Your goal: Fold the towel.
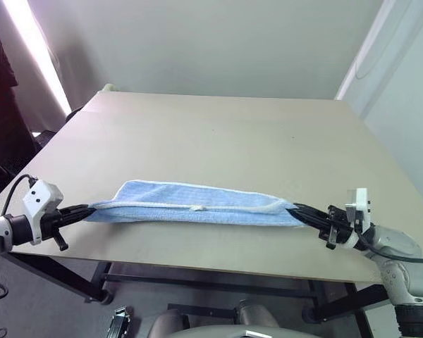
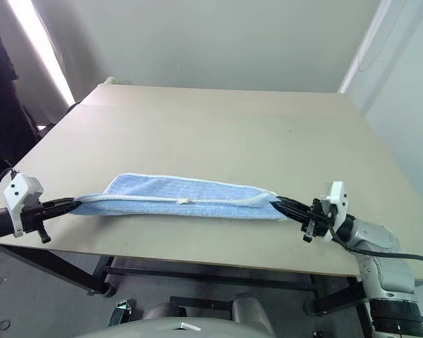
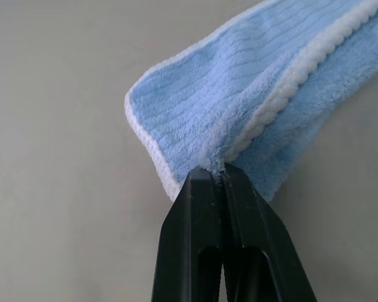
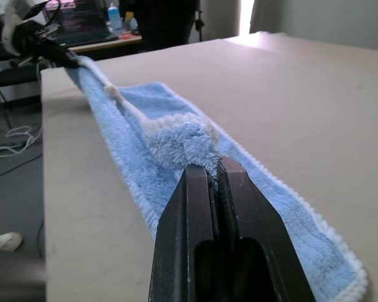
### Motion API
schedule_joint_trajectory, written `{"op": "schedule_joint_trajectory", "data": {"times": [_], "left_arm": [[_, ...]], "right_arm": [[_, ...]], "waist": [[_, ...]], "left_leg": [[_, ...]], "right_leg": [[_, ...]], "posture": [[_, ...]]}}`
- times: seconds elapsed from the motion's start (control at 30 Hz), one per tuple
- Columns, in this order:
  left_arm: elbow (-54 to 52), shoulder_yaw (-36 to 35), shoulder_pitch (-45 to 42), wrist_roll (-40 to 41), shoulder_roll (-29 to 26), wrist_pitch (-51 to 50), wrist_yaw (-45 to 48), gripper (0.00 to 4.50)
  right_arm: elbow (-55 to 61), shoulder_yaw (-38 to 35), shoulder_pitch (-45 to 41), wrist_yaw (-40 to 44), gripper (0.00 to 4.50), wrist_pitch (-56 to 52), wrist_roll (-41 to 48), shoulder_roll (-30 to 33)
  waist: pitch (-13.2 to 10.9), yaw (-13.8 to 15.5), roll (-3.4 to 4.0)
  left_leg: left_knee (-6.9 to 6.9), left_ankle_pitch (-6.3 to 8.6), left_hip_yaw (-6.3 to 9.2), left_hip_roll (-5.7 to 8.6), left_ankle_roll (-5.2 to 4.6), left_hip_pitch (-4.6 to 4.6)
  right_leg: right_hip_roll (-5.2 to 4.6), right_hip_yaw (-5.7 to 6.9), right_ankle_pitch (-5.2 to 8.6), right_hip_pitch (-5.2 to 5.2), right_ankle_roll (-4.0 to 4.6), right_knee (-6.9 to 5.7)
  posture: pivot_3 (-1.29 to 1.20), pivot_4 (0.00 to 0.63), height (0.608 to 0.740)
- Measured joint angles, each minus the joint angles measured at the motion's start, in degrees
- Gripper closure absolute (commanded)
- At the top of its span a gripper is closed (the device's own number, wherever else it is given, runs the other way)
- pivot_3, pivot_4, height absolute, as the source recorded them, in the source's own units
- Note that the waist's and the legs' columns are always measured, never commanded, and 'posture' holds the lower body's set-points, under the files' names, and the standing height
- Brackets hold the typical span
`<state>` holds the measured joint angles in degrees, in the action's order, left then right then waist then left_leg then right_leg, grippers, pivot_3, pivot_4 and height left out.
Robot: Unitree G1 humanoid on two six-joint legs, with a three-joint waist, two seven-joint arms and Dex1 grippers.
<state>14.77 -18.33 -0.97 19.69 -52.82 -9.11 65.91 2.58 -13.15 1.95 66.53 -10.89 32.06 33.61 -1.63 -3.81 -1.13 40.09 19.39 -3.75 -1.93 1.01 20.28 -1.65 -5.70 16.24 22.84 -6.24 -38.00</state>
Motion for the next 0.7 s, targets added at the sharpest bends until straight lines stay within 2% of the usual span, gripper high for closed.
{"op": "schedule_joint_trajectory", "data": {"times": [0.2,0.43,0.7], "left_arm": [[9.70,4.50,-11.89,-2.71,1.93,-1.54,-3.74,4.50],[20.60,9.66,-18.99,-6.69,4.24,0.27,-3.77,4.50],[33.44,11.07,-28.13,-9.21,7.02,4.99,-5.19,4.50]], "right_arm": [[-1.75,2.40,-6.67,-6.04,4.47,-1.16,-2.26,-0.97],[-8.45,7.71,-9.95,-9.16,4.47,-0.37,-8.99,-1.15],[-16.52,10.61,-15.86,-15.71,4.47,0.32,-14.85,-3.41]], "waist": [[0.02,-0.04,-0.09],[-0.01,-0.10,-0.11],[0.00,-0.09,-0.12]], "left_leg": [[-0.01,-0.05,0.02,0.10,-0.08,0.01],[-0.10,-0.04,-0.01,0.11,-0.10,0.29],[-0.07,-0.04,-0.02,0.13,-0.10,0.24]], "right_leg": [[0.08,-0.01,-0.04,0.00,-0.02,0.03],[0.09,-0.01,-0.13,0.30,-0.17,0.02],[0.10,-0.01,-0.13,0.24,-0.18,0.02]], "posture": [[0.00,0.000,0.716],[0.00,0.000,0.716],[0.00,0.000,0.716]]}}
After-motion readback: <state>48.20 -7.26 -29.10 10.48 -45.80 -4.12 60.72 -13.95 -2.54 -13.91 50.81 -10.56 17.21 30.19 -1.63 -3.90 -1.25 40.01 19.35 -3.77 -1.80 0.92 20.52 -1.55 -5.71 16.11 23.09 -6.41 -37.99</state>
